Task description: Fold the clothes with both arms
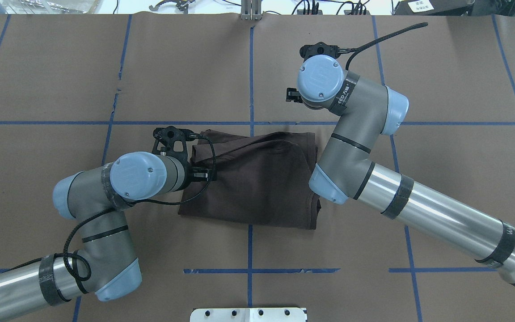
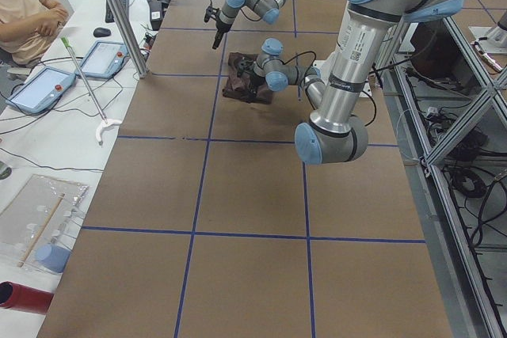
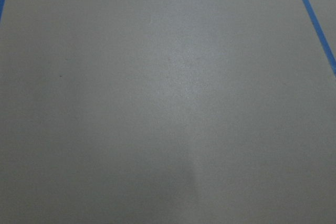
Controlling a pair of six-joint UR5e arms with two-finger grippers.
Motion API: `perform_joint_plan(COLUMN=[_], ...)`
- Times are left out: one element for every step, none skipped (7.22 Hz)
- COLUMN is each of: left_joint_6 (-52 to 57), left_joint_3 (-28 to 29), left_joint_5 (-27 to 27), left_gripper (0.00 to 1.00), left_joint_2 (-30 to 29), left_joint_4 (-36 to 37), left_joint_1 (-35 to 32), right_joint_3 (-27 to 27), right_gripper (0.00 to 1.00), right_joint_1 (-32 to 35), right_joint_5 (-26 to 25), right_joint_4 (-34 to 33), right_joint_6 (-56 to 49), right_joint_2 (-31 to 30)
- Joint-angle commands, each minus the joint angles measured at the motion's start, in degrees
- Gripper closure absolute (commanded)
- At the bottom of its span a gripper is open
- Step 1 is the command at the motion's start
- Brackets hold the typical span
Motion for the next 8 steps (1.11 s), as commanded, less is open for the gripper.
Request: perform_joint_plan(left_joint_6=[-0.03,-0.21,-0.12,-0.04,0.75,2.76,3.73,6.53], left_joint_3=[1.02,3.12,7.23,11.71,15.75,16.58,16.41,14.32], left_joint_5=[-0.16,-0.25,-0.43,-0.51,-0.6,-0.86,-4.0,-10.12], left_gripper=[0.01,0.01,0.01,0.01,0.01,0.01,0.01,0.0], left_joint_2=[-0.44,-1.92,-4.89,-7.88,-9.65,-9.93,-10.28,-9.85], left_joint_4=[0.07,0.16,0.16,-0.01,-0.62,-0.54,-0.72,-0.89], left_joint_1=[-2.23,-4.52,-7.15,-9.61,-12.25,-14.54,-16.39,-16.66], right_joint_3=[0.04,0.04,0.13,0.13,0.13,0.13,0.22,0.3], right_gripper=[0.0,0.0,0.0,0.0,0.0,0.0,0.0,0.0], right_joint_1=[-0.1,-0.1,-0.1,-0.1,-0.1,-0.1,-0.19,-0.19], right_joint_5=[-0.19,-0.28,-0.37,-0.37,-0.46,-0.46,-0.46,-0.46], right_joint_4=[0.0,0.0,0.0,0.0,0.0,0.0,0.0,0.09], right_joint_6=[0.0,0.0,0.0,0.0,0.0,0.0,0.09,0.18], right_joint_2=[-0.15,-0.24,-0.33,-0.33,-0.33,-0.41,-0.41,-0.41])
